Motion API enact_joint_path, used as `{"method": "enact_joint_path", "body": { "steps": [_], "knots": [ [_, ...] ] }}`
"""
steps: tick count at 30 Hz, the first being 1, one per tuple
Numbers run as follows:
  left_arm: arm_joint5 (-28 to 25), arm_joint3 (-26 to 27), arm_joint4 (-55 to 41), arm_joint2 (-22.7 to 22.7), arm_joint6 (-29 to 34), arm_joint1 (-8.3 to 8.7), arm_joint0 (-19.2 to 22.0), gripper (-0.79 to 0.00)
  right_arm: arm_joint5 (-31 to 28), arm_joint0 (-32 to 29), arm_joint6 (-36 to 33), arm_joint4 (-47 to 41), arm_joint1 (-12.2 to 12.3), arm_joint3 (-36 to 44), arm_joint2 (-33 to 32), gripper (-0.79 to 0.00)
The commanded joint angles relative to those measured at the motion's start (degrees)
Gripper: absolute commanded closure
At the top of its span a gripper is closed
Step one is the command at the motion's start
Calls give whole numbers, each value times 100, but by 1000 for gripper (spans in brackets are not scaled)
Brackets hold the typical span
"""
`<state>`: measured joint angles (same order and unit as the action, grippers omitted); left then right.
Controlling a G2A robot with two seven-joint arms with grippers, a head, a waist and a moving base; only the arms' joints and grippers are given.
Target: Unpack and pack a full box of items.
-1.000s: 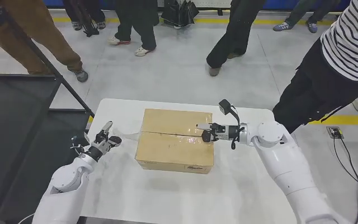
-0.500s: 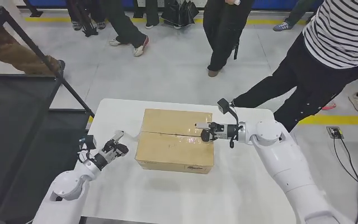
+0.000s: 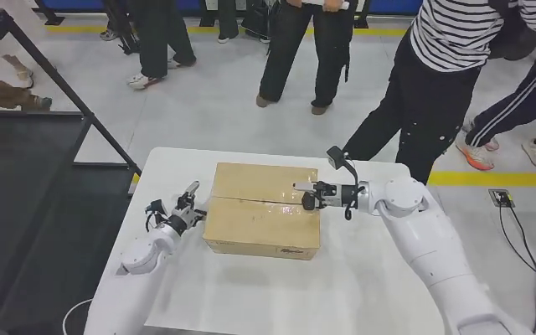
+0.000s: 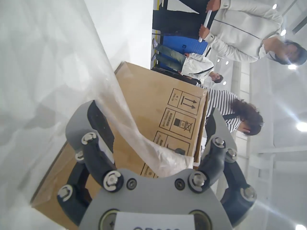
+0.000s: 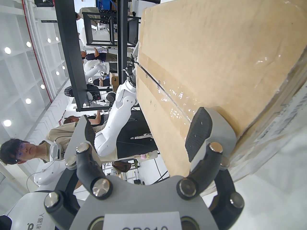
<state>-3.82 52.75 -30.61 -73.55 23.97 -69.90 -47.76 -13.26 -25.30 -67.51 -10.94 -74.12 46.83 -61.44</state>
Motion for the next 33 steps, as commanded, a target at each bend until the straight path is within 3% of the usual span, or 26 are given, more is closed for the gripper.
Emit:
{"method": "enact_joint_path", "body": {
  "steps": [1, 11, 22, 33],
  "knots": [
    [-184, -130, -115, 18, -37, -38, 74, -785, 8, -3, -4, -1, 6, 13, 0, -785],
    [-858, -124, -464, -481, 306, 30, -72, -785, -17, 28, -45, -66, 22, -54, 11, -785],
    [-997, 871, -200, -1090, 653, 215, -646, -785, -75, 116, -89, -167, 3, -200, 86, -785],
    [-1404, 2131, 416, -1521, 308, 319, -1390, -785, -104, 220, -109, -239, -31, -364, 183, -785]
  ]
}}
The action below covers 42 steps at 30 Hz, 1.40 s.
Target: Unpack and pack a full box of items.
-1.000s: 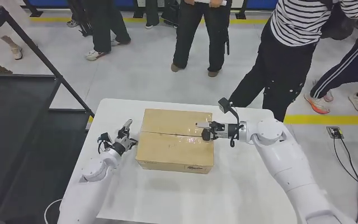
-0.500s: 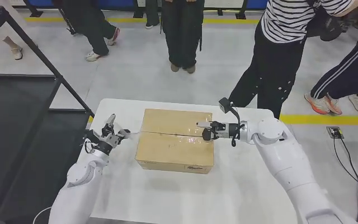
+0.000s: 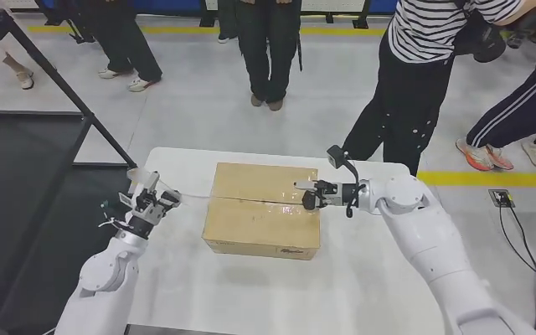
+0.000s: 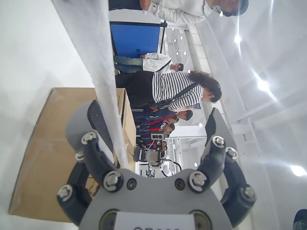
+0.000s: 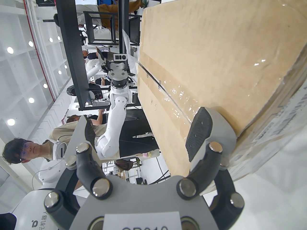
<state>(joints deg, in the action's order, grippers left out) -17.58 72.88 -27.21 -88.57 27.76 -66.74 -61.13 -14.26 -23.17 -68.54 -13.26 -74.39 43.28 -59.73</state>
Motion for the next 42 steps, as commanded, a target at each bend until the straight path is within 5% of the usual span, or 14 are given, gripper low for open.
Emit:
{"method": "enact_joint_path", "body": {
  "steps": [1, 9, 24, 42],
  "knots": [
    [-48, 224, 113, -28, -119, 4, -93, -785, -9, 17, -5, -11, -9, -21, 23, -785],
    [48, 633, 281, 0, -402, -10, -124, -785, -57, 72, -19, -39, -31, -113, 86, -785],
    [277, 238, 921, 449, -191, -42, 46, -785, -184, 76, -42, -127, -8, -265, 49, -785],
    [845, 124, 908, 517, -976, -117, 40, -785, -243, 214, -82, -192, -62, -454, 163, -785]
  ]
}}
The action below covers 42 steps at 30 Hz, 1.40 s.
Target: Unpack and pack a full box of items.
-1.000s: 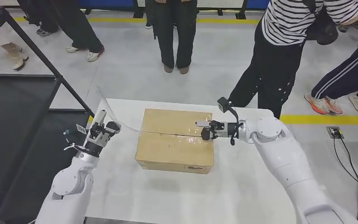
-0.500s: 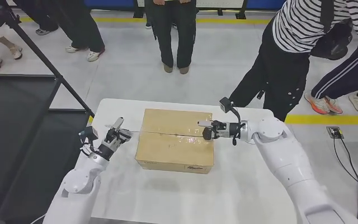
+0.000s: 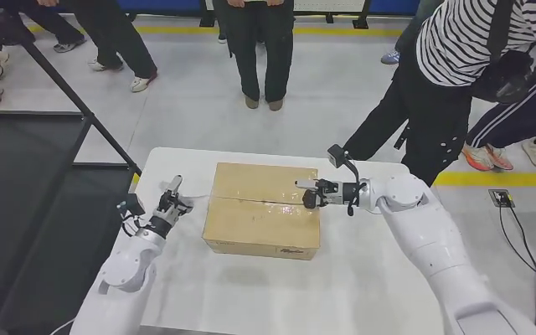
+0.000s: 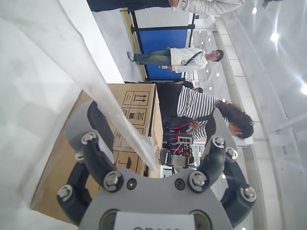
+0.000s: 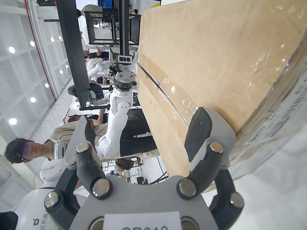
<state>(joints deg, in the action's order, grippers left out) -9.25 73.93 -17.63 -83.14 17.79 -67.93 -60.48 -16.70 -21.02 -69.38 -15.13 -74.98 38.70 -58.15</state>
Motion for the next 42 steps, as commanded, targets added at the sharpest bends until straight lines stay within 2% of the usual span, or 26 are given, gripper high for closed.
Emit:
{"method": "enact_joint_path", "body": {
  "steps": [1, 2, 3, 4, 5, 7, 9, 13, 29, 42],
  "knots": [
    [24, 38, -82, -54, 45, 4, -45, -785, 2, 1, 2, -1, -5, 8, 13, -785],
    [43, 52, -96, -78, 73, 8, -65, -662, 6, 4, 6, -1, -8, 9, 20, -785],
    [59, 64, -119, -106, 93, 11, -82, -505, 7, 6, 10, -2, -10, 8, 24, -785],
    [80, 69, -131, -129, 110, 15, -99, -406, 7, 8, 8, -10, -12, 9, 28, -785],
    [93, 74, -138, -149, 126, 18, -112, -351, 7, 11, 4, -12, -14, 9, 33, -785],
    [122, 71, -135, -184, 156, 24, -138, -299, 7, 19, 2, -11, -17, 3, 41, -785],
    [139, 72, -143, -212, 183, 28, -157, -166, 8, 24, 6, -15, -21, -1, 49, -785],
    [169, 84, -160, -231, 219, 28, -169, 0, 22, 37, 3, -23, -26, -14, 60, -785],
    [203, 135, -80, -264, 133, 17, -104, 0, 37, 116, -23, -10, -56, -88, 132, -785],
    [216, 913, -545, -876, -241, 50, -430, 0, -79, 223, -41, -6, -120, -224, 240, -785]
  ]
}}
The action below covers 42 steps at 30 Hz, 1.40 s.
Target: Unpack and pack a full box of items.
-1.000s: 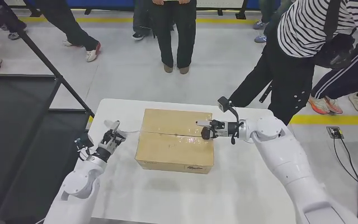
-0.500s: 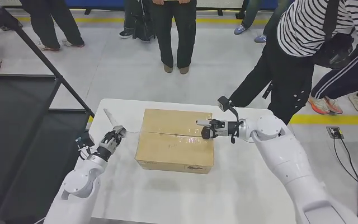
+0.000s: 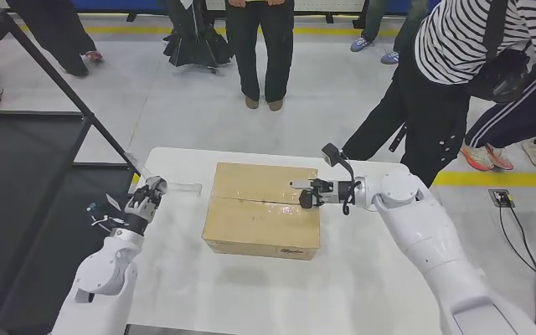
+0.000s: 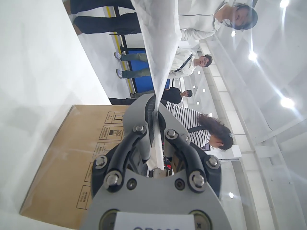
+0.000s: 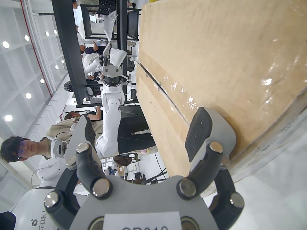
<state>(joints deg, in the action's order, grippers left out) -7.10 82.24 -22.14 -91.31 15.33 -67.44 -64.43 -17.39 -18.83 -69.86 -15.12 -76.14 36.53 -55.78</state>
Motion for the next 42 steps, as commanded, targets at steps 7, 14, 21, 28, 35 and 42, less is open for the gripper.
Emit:
{"method": "enact_joint_path", "body": {
  "steps": [7, 14, 21, 28, 35, 42],
  "knots": [
    [-96, 1145, -246, -261, 253, 22, -380, 0, -78, -44, 178, -206, -37, 48, -30, -785],
    [-236, 1539, 21, -238, 464, 38, -485, 0, -78, -44, 178, -206, -37, 48, -30, -785],
    [-128, 1594, -126, -154, 430, 22, -488, 0, -243, -347, 401, -369, -39, 528, -75, -785],
    [279, 1759, -845, 471, 269, -85, -79, 0, -469, -561, 243, -1017, -112, 863, -89, -785],
    [459, 1839, -976, 887, 74, -151, 107, 0, -469, -561, 243, -1017, -112, 863, -89, -785],
    [453, 1845, -974, 887, 64, -152, 98, 0, -499, -790, 415, -1042, -114, 1159, -82, -785]
  ]
}}
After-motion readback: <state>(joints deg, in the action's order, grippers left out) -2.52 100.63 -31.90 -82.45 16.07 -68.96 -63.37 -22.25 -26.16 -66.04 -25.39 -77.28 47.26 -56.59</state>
